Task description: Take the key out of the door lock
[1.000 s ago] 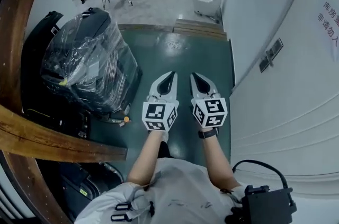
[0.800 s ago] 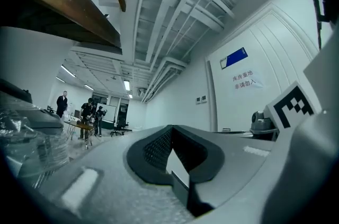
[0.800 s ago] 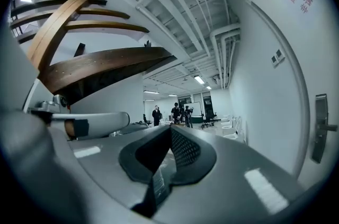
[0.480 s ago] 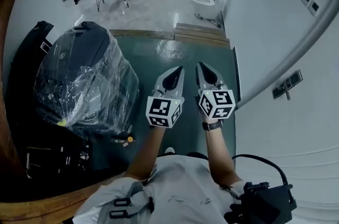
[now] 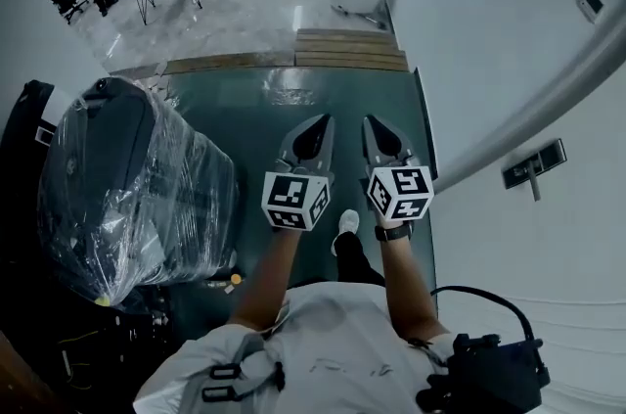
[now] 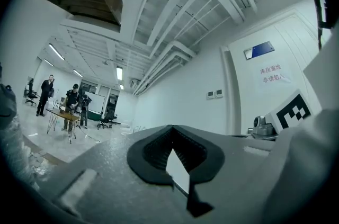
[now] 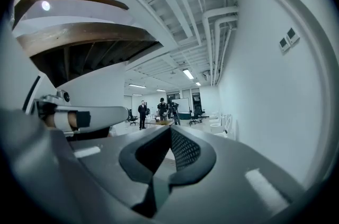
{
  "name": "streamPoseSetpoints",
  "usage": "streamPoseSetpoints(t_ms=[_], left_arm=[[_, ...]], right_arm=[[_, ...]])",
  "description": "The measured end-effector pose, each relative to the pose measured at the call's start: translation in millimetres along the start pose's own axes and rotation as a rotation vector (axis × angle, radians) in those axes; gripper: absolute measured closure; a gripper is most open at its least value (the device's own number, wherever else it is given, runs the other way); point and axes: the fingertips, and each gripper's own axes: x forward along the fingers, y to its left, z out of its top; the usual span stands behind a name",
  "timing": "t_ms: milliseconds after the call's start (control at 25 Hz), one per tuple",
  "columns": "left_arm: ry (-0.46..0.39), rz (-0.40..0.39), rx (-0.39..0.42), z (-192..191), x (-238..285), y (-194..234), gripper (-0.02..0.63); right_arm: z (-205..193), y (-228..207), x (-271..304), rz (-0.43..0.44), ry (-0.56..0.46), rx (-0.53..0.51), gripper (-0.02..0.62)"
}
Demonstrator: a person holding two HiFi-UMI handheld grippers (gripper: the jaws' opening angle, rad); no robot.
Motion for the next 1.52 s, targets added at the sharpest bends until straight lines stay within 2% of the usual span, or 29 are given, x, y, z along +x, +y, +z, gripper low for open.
streamPoseSetpoints(t_ms=[120, 240, 440, 600, 800, 1080, 1320, 1520], left_arm=[[0.007, -0.009, -0.013, -9.6, 58.3, 7.6, 0.601], [0.006, -0.044, -0.008, -10.0, 128.2, 2.8, 0.602], [0.006, -0.146, 0.010, -3.1, 243.9, -25.9, 0.601], [0.006, -0.246, 0.011, -5.5, 316.1, -59.8, 0.601], [0.038, -0.466, -0.003, -22.2, 381.2, -139.0, 0.601], [0.062, -0.779, -0.028, -43.3, 419.9, -270.1, 0.601], [0.087, -1.093, -0.053, -52.9, 415.0, -376.1, 0.601], [0.100, -1.276, -0.078, -55.8, 409.6, -436.5, 0.601]], right_arm=[[-0.3, -46.1, 30.1, -0.019, 0.007, 0.008, 0.589], [16.2, -99.8, 60.1, -0.042, -0.011, -0.004, 0.589], [54.5, -192.0, 94.0, -0.111, -0.063, -0.023, 0.589], [71.1, -262.4, 94.4, -0.208, -0.098, -0.022, 0.589], [73.3, -344.3, 55.4, -0.400, -0.101, -0.019, 0.589], [69.4, -436.3, -43.0, -0.727, -0.114, -0.005, 0.589], [68.7, -470.2, -135.6, -1.031, -0.129, -0.007, 0.589], [71.8, -483.2, -190.6, -1.226, -0.135, -0.009, 0.589]])
